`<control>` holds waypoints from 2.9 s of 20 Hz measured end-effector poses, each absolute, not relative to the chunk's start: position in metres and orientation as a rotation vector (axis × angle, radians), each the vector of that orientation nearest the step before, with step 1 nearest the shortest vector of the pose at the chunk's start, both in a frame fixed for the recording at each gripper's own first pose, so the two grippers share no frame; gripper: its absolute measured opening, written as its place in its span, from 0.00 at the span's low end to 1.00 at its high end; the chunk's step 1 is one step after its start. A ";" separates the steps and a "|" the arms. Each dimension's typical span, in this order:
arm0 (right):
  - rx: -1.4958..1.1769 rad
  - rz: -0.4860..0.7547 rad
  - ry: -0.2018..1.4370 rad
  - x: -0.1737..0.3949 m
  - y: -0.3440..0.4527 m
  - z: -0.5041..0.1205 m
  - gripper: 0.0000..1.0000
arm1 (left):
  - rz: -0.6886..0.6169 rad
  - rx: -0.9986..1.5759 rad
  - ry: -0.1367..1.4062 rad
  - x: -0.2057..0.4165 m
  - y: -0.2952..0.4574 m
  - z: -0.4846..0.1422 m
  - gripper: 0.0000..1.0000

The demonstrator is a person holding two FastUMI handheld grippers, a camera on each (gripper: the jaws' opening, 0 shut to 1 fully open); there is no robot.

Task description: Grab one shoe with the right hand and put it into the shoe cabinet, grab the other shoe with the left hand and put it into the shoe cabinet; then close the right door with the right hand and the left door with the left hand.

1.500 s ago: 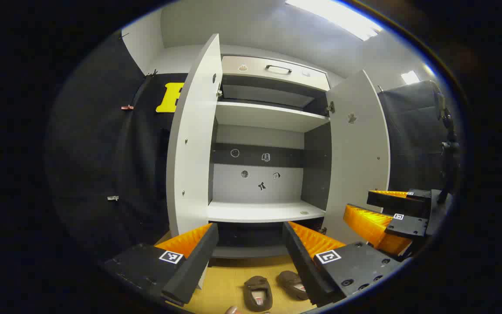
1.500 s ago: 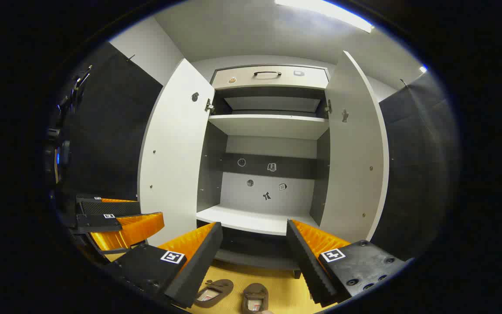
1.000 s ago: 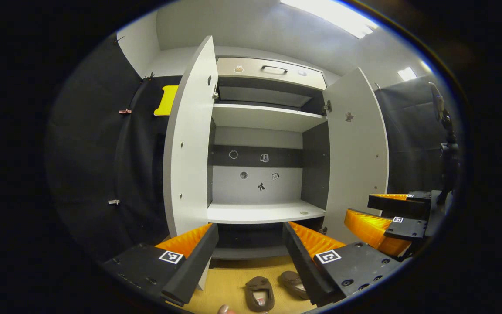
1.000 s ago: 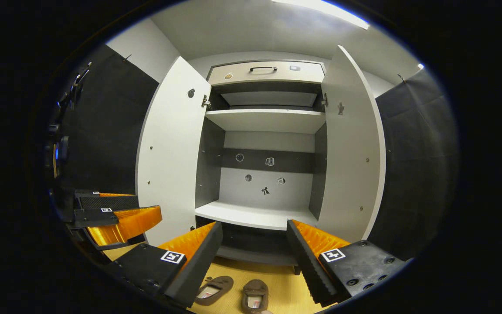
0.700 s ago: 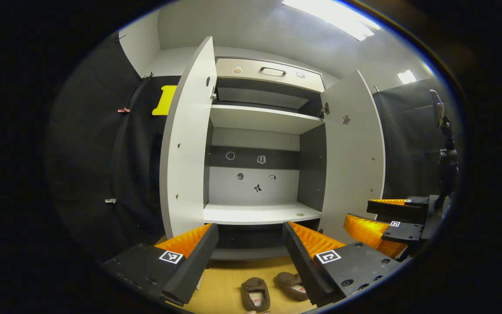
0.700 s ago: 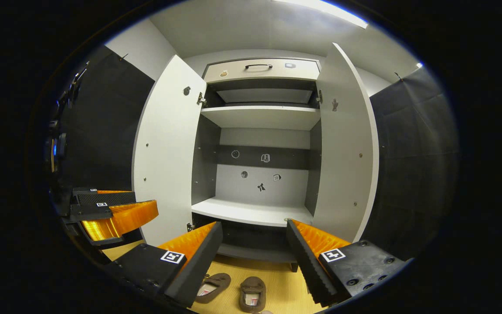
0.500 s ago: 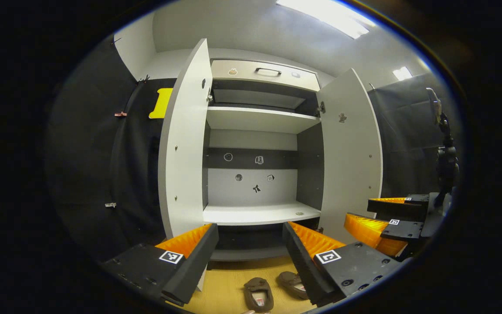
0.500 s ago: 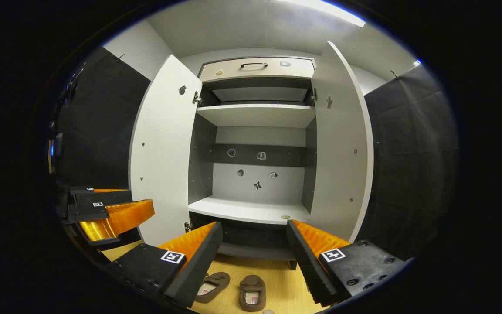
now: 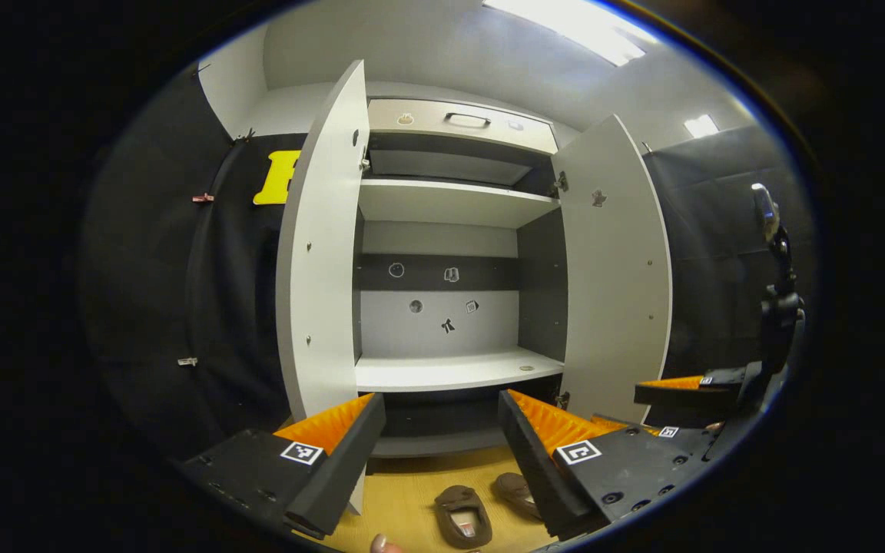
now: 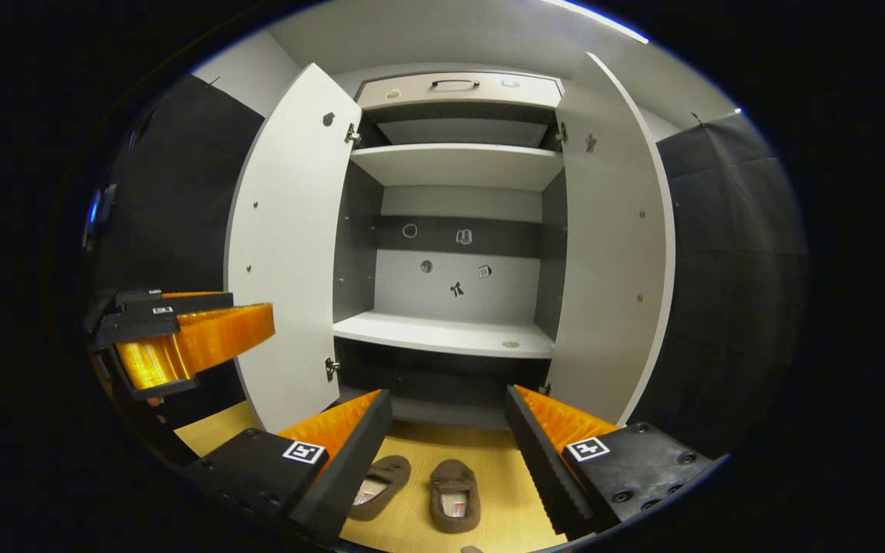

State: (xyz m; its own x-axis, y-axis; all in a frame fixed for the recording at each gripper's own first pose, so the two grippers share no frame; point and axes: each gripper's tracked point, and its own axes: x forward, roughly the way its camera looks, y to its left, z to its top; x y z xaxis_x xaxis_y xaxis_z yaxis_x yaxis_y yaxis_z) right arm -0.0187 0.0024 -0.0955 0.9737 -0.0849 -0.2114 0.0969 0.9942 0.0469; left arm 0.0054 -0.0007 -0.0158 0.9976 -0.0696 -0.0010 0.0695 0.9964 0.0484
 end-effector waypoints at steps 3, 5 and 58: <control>0.096 -0.095 0.311 -0.019 0.007 -0.142 0.97 | -0.048 0.037 0.018 0.014 0.009 -0.026 0.94; 0.132 -0.104 0.378 -0.016 0.007 -0.174 0.96 | -0.032 0.030 0.019 0.022 0.016 -0.030 0.95; 0.098 0.067 0.344 0.135 0.006 -0.156 0.06 | -0.061 0.092 0.146 0.044 0.004 -0.076 0.95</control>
State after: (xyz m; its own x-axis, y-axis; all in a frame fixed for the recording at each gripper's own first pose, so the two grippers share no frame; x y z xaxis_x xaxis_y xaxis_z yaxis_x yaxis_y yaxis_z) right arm 0.1353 0.0058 -0.1557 0.9394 0.0823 -0.3328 -0.0491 0.9931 0.1069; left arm 0.0442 0.0040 -0.0756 0.9874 -0.0542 -0.1484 0.0677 0.9939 0.0872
